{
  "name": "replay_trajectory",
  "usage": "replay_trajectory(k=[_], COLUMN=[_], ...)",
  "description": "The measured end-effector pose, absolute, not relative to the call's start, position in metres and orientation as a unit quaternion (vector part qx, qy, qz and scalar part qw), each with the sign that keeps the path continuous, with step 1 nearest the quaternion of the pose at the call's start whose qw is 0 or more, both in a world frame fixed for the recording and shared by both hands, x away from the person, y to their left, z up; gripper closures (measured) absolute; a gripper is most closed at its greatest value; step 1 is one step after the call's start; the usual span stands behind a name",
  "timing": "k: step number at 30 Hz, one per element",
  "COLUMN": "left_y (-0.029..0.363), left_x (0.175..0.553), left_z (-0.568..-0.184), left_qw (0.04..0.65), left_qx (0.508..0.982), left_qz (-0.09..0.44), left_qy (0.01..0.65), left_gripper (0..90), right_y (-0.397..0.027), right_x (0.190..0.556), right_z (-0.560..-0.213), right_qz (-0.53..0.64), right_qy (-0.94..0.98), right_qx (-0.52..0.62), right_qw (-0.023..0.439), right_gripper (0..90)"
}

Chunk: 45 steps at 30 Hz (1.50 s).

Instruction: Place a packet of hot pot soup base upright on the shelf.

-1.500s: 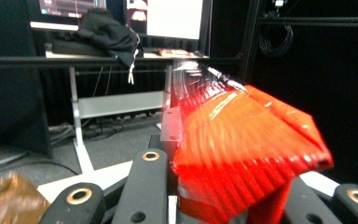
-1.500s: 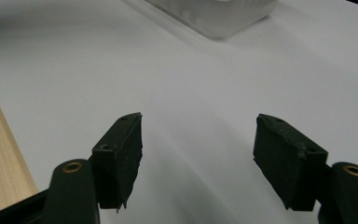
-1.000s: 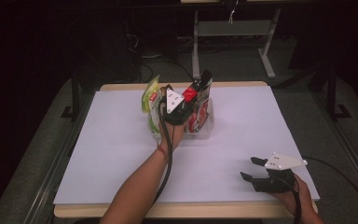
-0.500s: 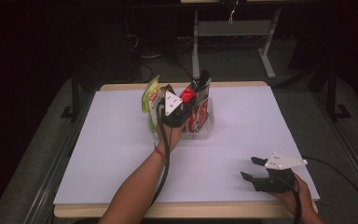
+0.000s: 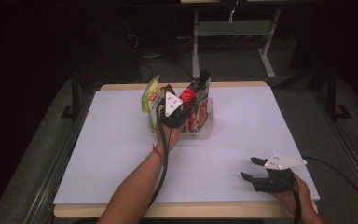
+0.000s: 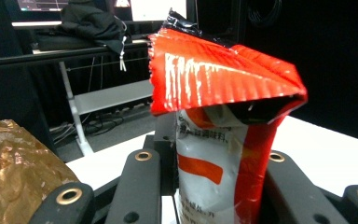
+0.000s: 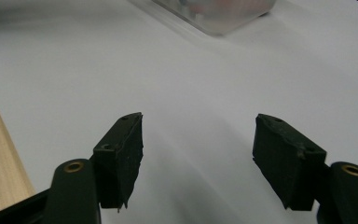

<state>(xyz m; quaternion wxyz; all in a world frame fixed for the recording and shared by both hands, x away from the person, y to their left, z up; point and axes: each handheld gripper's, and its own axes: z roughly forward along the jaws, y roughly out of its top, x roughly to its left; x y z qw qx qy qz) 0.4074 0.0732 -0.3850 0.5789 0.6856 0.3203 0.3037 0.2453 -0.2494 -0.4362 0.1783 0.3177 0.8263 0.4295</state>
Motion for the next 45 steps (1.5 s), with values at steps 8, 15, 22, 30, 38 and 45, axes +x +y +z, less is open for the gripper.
replay_trajectory(k=[8, 15, 22, 30, 38, 45], left_y=[0.076, 0.077, 0.075, 0.080, 0.086, 0.091], left_x=[0.407, 0.403, 0.399, 0.395, 0.389, 0.384], left_z=[-0.383, -0.382, -0.382, -0.383, -0.386, -0.390], left_qw=[0.571, 0.559, 0.550, 0.545, 0.544, 0.536], left_qx=[0.703, 0.720, 0.732, 0.739, 0.744, 0.753], left_qz=[0.288, 0.287, 0.287, 0.287, 0.284, 0.287], left_qy=[0.312, 0.294, 0.281, 0.272, 0.263, 0.251], left_gripper=[66.2, 62.4, 59.2, 56.6, 55.8, 54.4], right_y=[-0.248, -0.248, -0.248, -0.248, -0.247, -0.247], right_x=[0.245, 0.245, 0.244, 0.245, 0.245, 0.245], right_z=[-0.437, -0.437, -0.436, -0.436, -0.436, -0.436], right_qz=[0.429, 0.428, 0.427, 0.426, 0.424, 0.422], right_qy=[0.827, 0.827, 0.828, 0.829, 0.830, 0.831], right_qx=[0.318, 0.317, 0.314, 0.313, 0.313, 0.309], right_qw=[0.177, 0.179, 0.182, 0.184, 0.184, 0.189], right_gripper=[32.7, 33.4, 34.3, 34.3, 34.7, 35.7])
